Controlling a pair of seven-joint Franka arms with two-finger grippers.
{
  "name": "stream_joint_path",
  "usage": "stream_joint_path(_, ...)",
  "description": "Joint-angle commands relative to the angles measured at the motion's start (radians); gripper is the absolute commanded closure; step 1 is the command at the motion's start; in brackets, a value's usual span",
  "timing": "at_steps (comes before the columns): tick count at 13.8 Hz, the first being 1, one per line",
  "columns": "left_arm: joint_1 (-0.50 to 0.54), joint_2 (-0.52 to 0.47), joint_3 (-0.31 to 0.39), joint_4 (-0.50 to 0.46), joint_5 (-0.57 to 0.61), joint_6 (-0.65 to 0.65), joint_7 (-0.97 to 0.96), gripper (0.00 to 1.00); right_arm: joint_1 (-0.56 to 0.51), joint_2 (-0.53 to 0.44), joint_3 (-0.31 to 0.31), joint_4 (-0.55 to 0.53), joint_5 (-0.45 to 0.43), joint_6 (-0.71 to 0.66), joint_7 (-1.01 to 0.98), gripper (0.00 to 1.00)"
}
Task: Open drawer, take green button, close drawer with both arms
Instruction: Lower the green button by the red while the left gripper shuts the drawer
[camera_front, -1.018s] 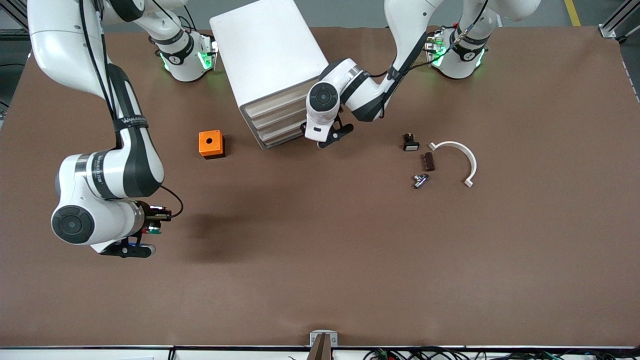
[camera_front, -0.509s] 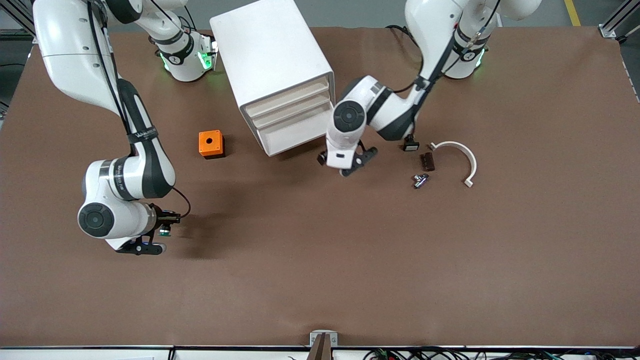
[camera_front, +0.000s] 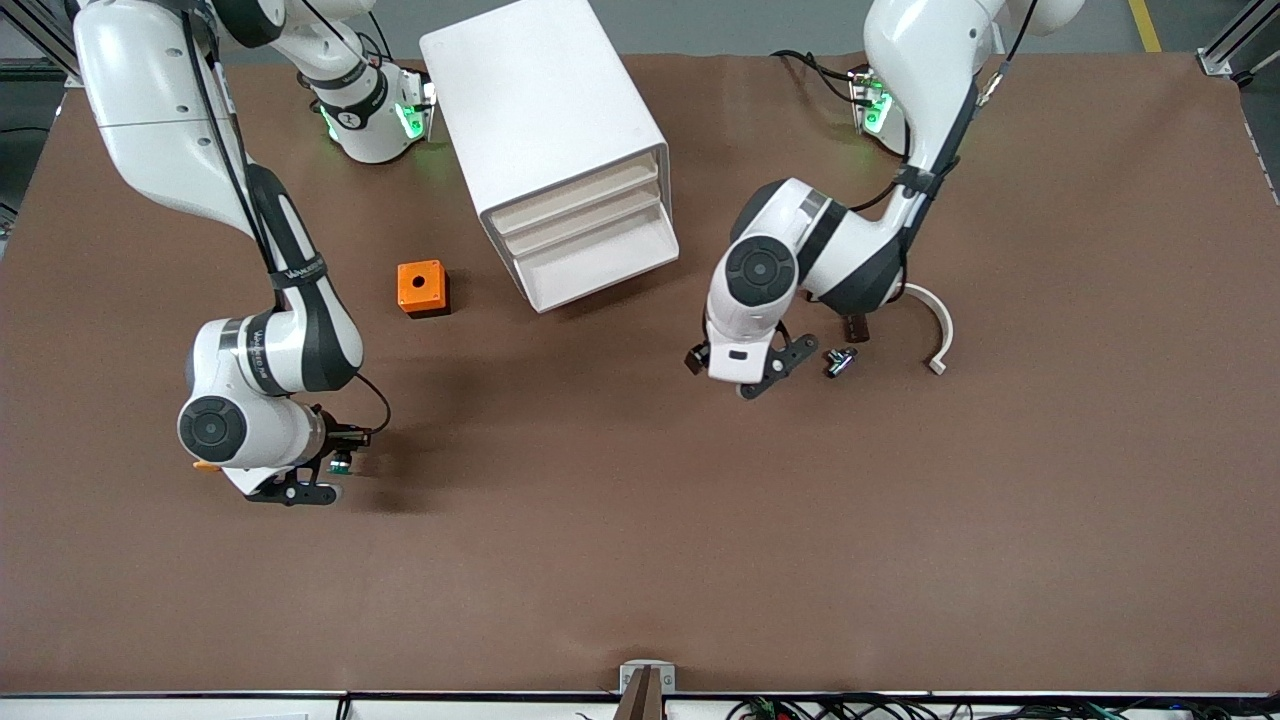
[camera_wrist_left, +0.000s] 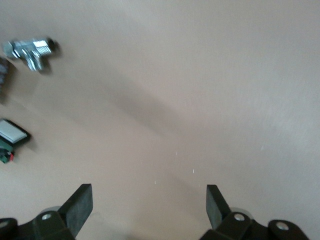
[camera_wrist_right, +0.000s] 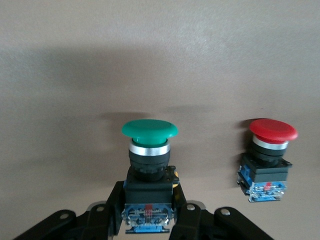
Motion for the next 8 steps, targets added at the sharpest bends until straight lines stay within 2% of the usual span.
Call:
stream_joint_path(1, -0.013, 0.023, -0.039, 0.005, 0.007, 0.004, -0.014, 0.00, -0.013, -0.004, 0.014, -0.017, 0.011, 0.017, -0.019, 0.90)
stream_joint_path(4, -0.013, 0.039, -0.086, 0.005, -0.028, 0.009, -0.025, 0.00, -0.015, 0.011, 0.014, -0.018, 0.011, 0.017, -0.037, 0.90)
stream_joint_path(8, -0.046, 0.054, -0.104, -0.004, -0.123, 0.010, -0.028, 0.00, -0.022, 0.016, 0.014, -0.018, 0.011, 0.020, -0.066, 0.90)
